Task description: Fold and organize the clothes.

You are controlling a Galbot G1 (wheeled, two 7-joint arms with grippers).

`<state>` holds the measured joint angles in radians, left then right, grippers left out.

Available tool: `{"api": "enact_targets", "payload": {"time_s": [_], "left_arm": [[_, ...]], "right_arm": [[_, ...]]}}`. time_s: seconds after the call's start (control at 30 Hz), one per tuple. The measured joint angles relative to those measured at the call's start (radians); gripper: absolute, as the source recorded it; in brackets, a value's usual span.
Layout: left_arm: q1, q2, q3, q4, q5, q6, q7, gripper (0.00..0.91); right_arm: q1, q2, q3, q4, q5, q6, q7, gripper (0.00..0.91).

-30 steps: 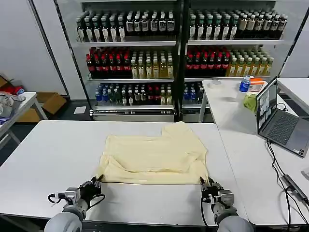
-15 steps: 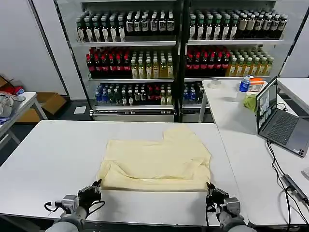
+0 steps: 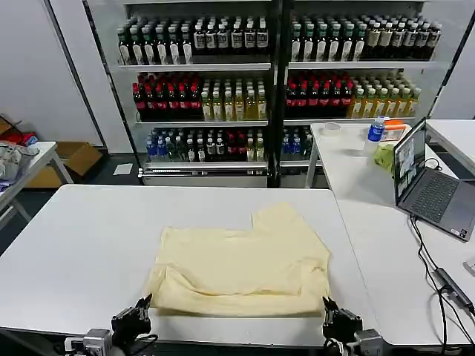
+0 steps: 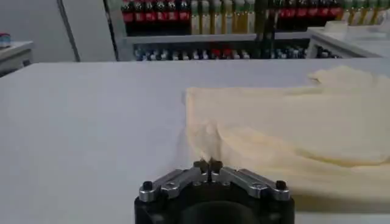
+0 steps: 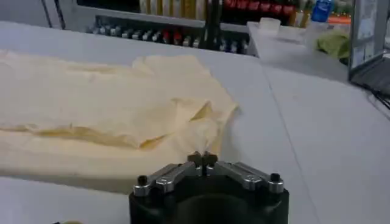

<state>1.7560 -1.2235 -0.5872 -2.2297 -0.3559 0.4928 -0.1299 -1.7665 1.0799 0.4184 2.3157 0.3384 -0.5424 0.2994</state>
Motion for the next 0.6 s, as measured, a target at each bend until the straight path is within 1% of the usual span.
{"api": "enact_targets", "payload": {"time_s": [0.03,0.07,0.1,0.3,0.6], "left_arm": [[0.008,0.001,-0.003,-0.005,0.000,0.001,0.000,0.534],[0.016,0.001,-0.006,-0.009,0.000,0.002,0.001,0.776],[0.022,0.002,-0.008,-0.013,0.000,0.004,0.001,0.907],[0.043,0.009,-0.025,-0.038,0.000,0.010,0.001,0.907],[0.043,0.032,-0.068,-0.070,-0.012,0.008,-0.008,0.907]], "right_arm": [[-0.009,0.001,0.000,0.006,-0.003,-0.003,0.000,0.907],[-0.016,0.001,0.001,0.010,-0.007,-0.004,-0.001,0.907],[-0.022,0.001,0.003,0.015,-0.011,-0.005,-0.003,0.907],[-0.038,-0.006,0.024,0.051,-0.030,-0.003,-0.010,0.907],[-0.007,-0.029,0.063,0.090,-0.015,0.004,-0.009,0.907]]}}
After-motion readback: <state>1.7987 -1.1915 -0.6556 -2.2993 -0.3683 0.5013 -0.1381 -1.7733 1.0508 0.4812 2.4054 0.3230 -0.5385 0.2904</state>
